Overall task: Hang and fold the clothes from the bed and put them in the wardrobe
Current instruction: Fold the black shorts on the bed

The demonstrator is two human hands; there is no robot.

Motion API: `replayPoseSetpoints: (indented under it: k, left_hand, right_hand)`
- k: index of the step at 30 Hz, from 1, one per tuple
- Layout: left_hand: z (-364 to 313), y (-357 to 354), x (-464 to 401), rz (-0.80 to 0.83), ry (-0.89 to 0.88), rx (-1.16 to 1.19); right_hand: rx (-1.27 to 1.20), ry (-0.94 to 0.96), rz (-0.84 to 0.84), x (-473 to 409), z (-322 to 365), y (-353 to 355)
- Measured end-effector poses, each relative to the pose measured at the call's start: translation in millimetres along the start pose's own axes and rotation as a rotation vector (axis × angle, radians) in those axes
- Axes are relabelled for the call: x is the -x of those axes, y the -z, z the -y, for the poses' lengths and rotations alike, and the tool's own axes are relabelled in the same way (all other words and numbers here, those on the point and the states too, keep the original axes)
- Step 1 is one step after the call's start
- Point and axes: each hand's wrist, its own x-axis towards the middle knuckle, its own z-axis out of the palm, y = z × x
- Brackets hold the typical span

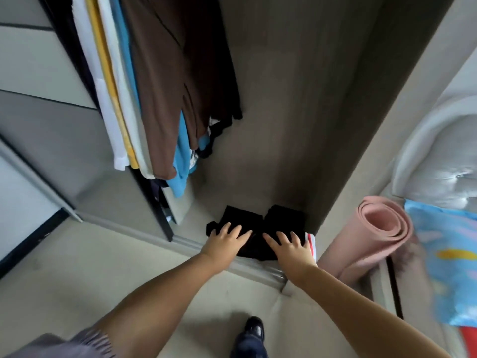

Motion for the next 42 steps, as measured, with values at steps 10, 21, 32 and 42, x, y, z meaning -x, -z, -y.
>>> replayPoseSetpoints:
  k: [10,21,32,42]
  left_hand:
    - [109,1,-141,-0.036,0.133,0.091]
    - [194,-101,-319,-0.003,-0.053,0.168]
    - [214,-373,-514,-0.073,-0.045,0.268]
    - [196,-585,-564,-0.029,-0.104,0.178]
  right_hand:
    - [-0.010,0.081,0.004,-189,-6,51]
    - [-0.039,-0.103,0.129,-361,1,-1]
    - [-0.131,-0.194,0.107,-579,-1,-246]
    - [-0.087,-0.264,0.138,-638,17,-456]
